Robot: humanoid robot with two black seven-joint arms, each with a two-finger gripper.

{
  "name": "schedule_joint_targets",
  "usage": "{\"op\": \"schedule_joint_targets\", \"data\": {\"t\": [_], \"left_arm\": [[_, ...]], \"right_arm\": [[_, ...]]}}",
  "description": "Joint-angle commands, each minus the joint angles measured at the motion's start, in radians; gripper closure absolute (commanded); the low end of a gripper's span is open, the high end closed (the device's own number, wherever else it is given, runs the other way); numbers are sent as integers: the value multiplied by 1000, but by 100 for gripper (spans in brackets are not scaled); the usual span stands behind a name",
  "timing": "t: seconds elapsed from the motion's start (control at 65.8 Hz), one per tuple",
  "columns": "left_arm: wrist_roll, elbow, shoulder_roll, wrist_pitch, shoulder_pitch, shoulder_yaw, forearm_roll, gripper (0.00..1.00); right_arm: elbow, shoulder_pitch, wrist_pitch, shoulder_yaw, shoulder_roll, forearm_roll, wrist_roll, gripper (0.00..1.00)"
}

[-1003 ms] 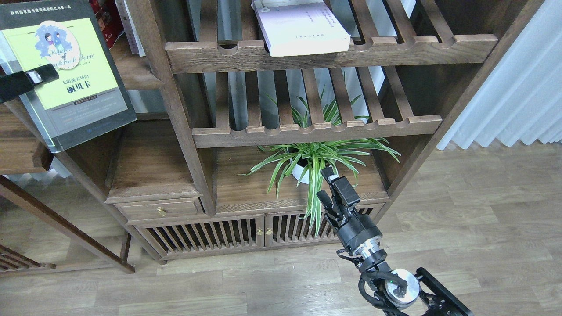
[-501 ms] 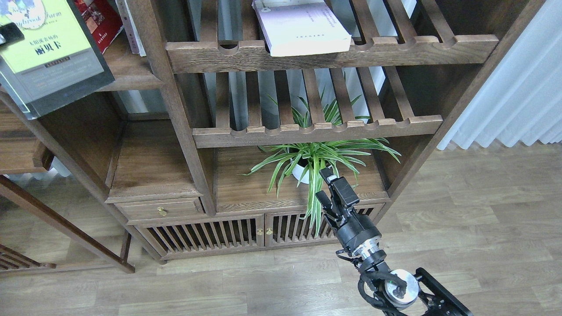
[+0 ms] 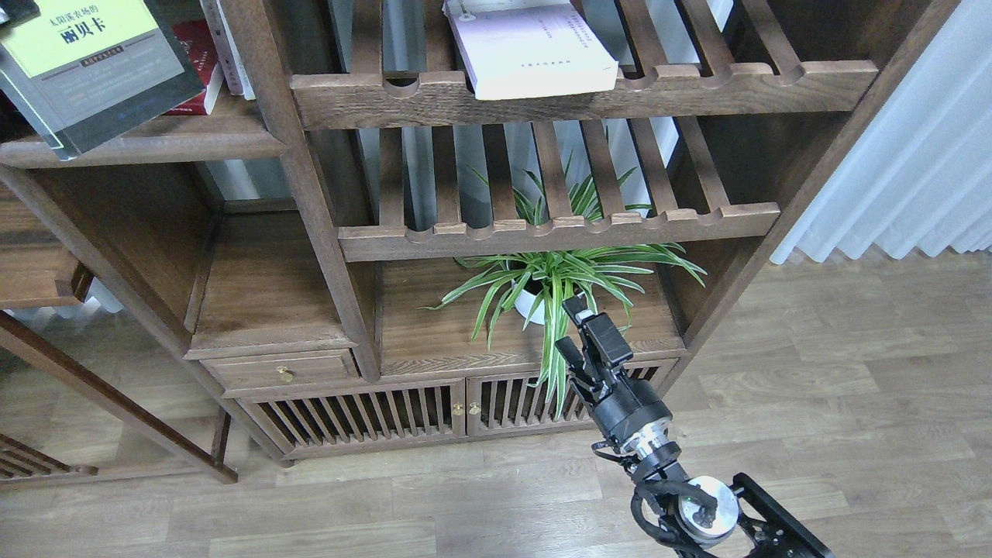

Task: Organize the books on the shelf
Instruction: 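Push the green-and-white book onto the upper shelf beside the red books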

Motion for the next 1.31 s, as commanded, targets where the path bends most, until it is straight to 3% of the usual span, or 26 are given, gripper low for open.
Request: {"op": "schedule_joint_targets", "data": {"t": [0.0, 0.699, 1.291], "left_arm": [[-2, 26, -12, 0, -9, -2, 21, 94], [-10, 197, -159, 0, -190, -7, 154, 94], [-36, 264, -219, 0, -218, -7, 180, 92]], "right_arm": [[0, -2, 0, 0, 0, 0, 0, 1], [0, -8, 2, -1, 0, -2, 0, 1], [0, -21, 2, -5, 0, -2, -2, 1]]}}
